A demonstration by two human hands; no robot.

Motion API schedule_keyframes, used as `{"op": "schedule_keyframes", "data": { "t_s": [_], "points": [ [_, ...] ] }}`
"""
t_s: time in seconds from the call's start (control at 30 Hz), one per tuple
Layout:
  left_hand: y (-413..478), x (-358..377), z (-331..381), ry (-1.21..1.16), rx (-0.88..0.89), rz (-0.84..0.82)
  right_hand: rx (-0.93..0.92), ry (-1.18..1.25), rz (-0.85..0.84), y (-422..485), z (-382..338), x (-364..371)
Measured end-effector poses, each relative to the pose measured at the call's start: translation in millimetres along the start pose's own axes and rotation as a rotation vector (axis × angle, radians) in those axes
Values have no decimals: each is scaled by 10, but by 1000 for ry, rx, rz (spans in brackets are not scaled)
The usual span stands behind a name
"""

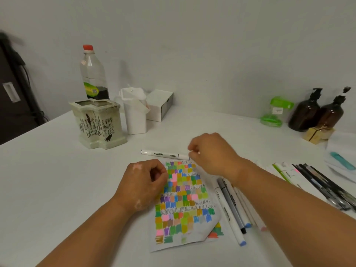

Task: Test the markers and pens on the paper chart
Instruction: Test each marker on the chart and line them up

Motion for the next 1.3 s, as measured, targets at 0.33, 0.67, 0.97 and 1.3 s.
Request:
{"op": "schedule_keyframes", "data": {
  "t_s": [0.33,0.67,0.97,1.3],
  "points": [
    [15,24,-24,-8,-11,-46,-119,-237,-114,517,-407,525],
    [4,-10,10,-76,-16,-29,127,545,44,15,78,-65],
    [-60,32,120,-258,39,-124,314,1280,21,-850,203,51],
    [-143,184,369,-155,205,-287,193,1132,118,-1027,-7,184]
  ]
}}
Point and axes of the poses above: each hand's wrist, its own y-axis towards the middle knuckle, its own x-axis out of the palm, z = x × y, the point moved 8 cm from there along y, towards the middle knuckle, and after that the axes turned 1 degree about -y, right-handed, at the moved point
